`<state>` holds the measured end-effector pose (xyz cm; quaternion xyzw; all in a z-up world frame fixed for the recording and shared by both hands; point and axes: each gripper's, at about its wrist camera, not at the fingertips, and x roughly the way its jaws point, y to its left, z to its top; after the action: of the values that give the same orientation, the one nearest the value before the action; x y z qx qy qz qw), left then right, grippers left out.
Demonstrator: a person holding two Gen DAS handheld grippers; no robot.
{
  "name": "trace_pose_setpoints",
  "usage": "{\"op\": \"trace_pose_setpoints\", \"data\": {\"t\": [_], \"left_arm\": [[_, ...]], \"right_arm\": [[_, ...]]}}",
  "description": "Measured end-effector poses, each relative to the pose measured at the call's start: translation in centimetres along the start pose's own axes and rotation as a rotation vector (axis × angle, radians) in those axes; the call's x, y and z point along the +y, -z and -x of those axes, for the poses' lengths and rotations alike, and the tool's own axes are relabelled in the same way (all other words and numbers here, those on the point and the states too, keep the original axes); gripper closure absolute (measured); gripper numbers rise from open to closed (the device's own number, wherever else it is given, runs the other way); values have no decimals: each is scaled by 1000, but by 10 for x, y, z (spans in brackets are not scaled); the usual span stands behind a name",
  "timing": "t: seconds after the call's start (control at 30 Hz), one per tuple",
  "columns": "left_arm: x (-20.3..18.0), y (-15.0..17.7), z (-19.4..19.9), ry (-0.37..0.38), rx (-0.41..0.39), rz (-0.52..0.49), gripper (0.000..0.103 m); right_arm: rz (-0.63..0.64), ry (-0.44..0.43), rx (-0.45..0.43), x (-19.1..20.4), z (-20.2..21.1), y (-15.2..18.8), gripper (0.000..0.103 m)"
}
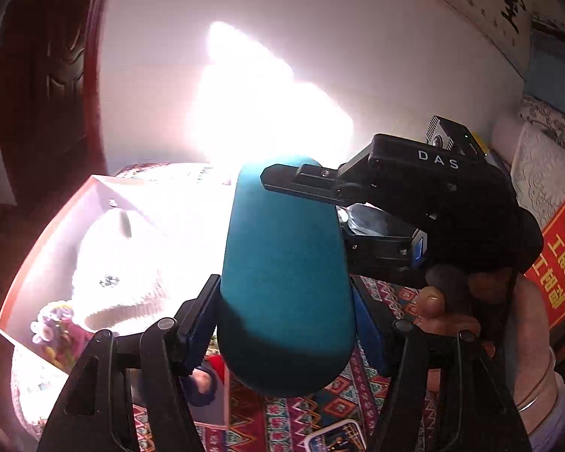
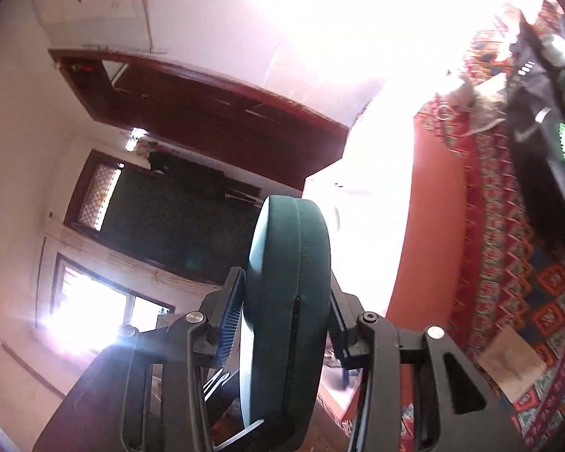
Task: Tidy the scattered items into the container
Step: 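Lower the teal oval case into the box and open both grippers, then move both grippers toward the dark snack packet and green tape measure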
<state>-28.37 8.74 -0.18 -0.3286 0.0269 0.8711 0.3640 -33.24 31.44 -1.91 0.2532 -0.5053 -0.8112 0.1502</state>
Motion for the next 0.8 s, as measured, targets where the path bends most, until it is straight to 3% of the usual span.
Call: {"op": "trace_pose_setpoints", "data": {"t": [0.03,0.07,0.13,0.2,0.23,0.33,0.5,0.67,0.8], "left_arm": [[13,0,2,-40,-11,13,37],[26,1,3,-85,-13,33,26],[52,9,3,-161,3,85,12],[73,17,3,-196,24,137,12],[80,20,6,-207,25,159,12],[85,24,15,-203,-3,170,12],[58,18,3,-158,-29,114,12],[-21,19,-17,-57,-10,-16,12],[-95,29,-57,-9,56,-140,12]], "right_arm": [[32,34,18,10,-18,-1,64],[71,101,41,18,-36,1,64],[187,336,60,28,-62,9,57],[299,526,-14,32,-65,18,24],[344,569,-48,32,-62,21,20],[416,630,-114,26,-37,23,20],[382,681,-181,5,30,26,20],[256,711,-315,-29,130,18,20],[84,688,-438,-68,218,16,19]]}}
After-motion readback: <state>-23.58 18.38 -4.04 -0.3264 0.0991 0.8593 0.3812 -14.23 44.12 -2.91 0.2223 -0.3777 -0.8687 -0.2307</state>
